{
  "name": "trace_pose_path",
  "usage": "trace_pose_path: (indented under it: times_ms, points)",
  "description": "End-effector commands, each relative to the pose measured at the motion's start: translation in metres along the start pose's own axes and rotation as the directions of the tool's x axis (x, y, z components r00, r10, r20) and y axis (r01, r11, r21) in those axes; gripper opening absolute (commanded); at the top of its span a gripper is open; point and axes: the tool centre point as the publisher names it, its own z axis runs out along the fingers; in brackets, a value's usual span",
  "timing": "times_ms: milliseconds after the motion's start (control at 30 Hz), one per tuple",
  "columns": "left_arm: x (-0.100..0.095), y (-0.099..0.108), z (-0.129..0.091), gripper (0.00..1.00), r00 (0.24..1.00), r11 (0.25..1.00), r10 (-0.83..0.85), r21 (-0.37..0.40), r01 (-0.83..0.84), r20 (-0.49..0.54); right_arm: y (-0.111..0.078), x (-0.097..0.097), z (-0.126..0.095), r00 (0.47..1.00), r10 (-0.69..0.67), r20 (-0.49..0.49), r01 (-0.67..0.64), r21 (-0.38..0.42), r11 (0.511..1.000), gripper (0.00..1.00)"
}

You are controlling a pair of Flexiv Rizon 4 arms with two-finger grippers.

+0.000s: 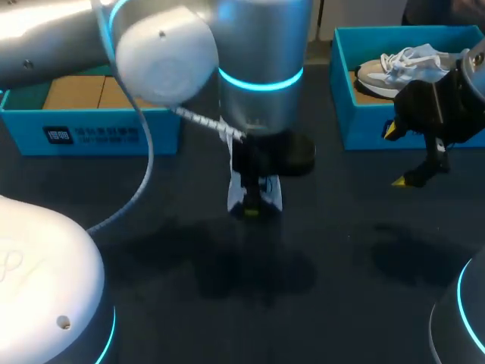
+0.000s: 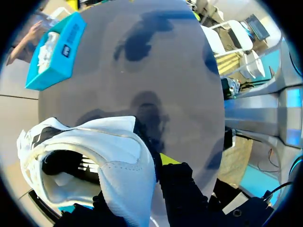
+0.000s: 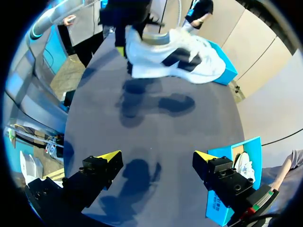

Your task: Take the shoe out of the shoebox, open the shoe tongue, remove and reinsert the insole, then place the shoe into the shoebox

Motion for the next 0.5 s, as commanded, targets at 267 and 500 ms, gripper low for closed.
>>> trace_pose_path:
  times_ms: [267,500]
  points:
    - [0.0047,0.0053,-0.0237,0.00,1.000,1.000,0.001,0.003,-0.001,0.010,0.0006,-0.0005,0.0009,1.000,0.001,-0.001,-0.001,0.002,1.000,1.00]
    - [0.0049,0.0078,-0.0249,0.00,1.000,1.000,0.013,-0.002,-0.013,0.022,0.0006,-0.0005,0.0009,1.000,0.001,-0.001,-0.001,0.002,1.000,1.00]
